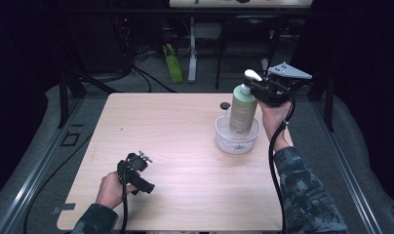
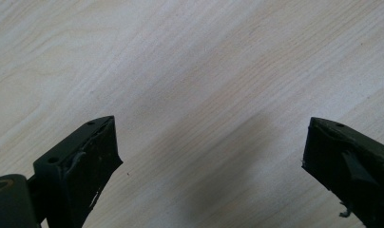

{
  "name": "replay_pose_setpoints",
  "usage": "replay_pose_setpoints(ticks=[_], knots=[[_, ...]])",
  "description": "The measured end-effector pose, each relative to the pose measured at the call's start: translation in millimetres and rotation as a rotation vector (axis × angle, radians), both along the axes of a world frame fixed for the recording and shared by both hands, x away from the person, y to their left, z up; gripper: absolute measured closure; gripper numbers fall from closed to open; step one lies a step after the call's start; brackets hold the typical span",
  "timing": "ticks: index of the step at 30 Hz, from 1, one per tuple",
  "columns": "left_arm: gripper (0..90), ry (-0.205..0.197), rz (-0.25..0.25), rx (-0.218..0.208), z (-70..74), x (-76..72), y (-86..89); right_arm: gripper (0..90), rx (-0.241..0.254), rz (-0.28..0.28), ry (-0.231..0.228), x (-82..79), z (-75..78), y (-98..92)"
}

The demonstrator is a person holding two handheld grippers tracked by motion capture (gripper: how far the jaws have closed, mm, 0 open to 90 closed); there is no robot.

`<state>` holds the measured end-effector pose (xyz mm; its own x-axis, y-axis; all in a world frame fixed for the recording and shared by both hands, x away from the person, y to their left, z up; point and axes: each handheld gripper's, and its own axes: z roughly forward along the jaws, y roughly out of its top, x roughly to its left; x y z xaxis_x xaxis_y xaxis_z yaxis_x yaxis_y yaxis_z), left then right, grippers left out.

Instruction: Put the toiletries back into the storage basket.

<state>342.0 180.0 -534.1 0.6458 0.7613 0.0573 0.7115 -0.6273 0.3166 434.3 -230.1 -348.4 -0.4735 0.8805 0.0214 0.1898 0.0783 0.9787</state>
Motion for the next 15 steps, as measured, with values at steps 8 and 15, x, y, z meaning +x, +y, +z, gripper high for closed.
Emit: replay_pose_setpoints(ticks=[8,15], knots=[[4.3,0.0,0.0,0.0,0.0,0.0,-0.1,67.9,-0.006,0.004,0.017,0.8,-8.9,2.1],[4.3,-0.002,-0.002,0.003,0.2,0.1,0.0,67.9,-0.009,0.006,0.035,1.6,-16.8,4.0]])
